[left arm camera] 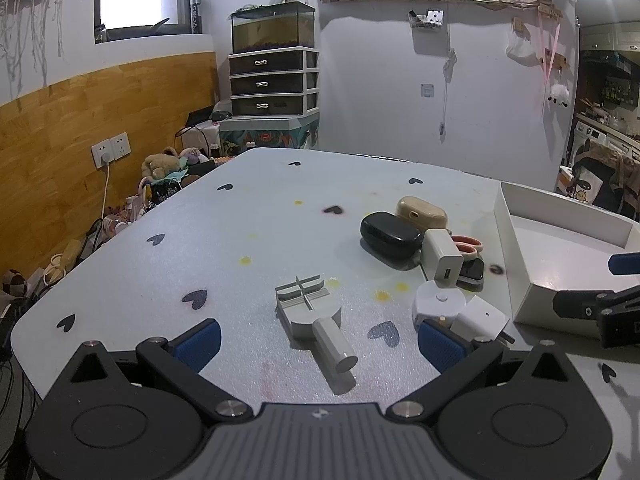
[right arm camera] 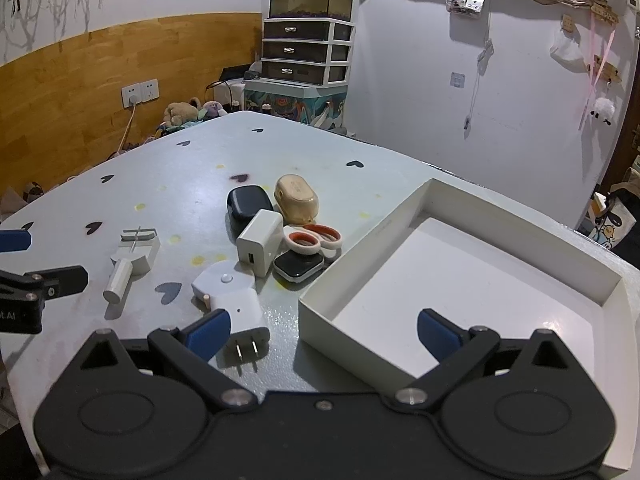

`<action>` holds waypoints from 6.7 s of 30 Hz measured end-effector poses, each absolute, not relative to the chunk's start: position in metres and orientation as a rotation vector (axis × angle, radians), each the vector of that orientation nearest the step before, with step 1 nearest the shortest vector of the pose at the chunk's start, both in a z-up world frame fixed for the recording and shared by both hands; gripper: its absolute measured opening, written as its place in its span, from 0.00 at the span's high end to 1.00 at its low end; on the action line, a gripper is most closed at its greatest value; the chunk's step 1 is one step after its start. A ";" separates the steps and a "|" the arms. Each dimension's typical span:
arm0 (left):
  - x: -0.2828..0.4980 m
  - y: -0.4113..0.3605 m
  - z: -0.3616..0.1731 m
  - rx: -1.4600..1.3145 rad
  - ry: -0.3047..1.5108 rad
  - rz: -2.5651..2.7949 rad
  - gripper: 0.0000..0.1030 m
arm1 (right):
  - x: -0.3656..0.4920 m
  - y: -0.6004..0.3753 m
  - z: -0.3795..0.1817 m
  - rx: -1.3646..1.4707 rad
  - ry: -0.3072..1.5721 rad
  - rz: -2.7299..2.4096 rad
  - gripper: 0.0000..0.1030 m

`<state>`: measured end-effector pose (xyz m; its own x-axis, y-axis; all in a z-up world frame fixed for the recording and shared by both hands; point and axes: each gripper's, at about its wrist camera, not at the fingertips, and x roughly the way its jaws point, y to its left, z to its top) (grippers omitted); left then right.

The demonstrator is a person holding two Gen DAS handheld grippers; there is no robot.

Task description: Organize rigid objects

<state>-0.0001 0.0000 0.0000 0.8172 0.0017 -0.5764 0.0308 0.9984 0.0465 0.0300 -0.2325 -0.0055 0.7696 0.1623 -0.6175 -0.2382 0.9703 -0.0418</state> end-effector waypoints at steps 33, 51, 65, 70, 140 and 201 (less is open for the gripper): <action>0.000 -0.001 -0.006 0.053 0.604 -0.015 0.00 | 0.031 -0.229 -0.004 -0.123 0.655 0.215 0.02; 0.020 0.014 0.008 0.019 0.554 0.015 0.00 | 0.041 -0.306 0.059 -0.017 0.562 -0.007 0.00; 0.043 0.008 -0.019 -0.019 0.613 0.038 0.00 | 0.062 -0.445 0.028 0.140 0.635 -0.341 0.45; 0.048 0.008 -0.026 -0.024 0.648 0.065 0.00 | 0.073 -0.473 0.002 0.132 0.716 -0.422 0.55; 0.084 -0.281 -0.018 -0.018 0.624 -0.673 0.57 | 0.087 -0.496 -0.042 0.159 0.868 -0.369 0.93; 0.067 -0.109 -0.060 0.102 0.657 -0.462 0.06 | 0.089 -0.497 -0.044 0.184 0.885 -0.358 0.93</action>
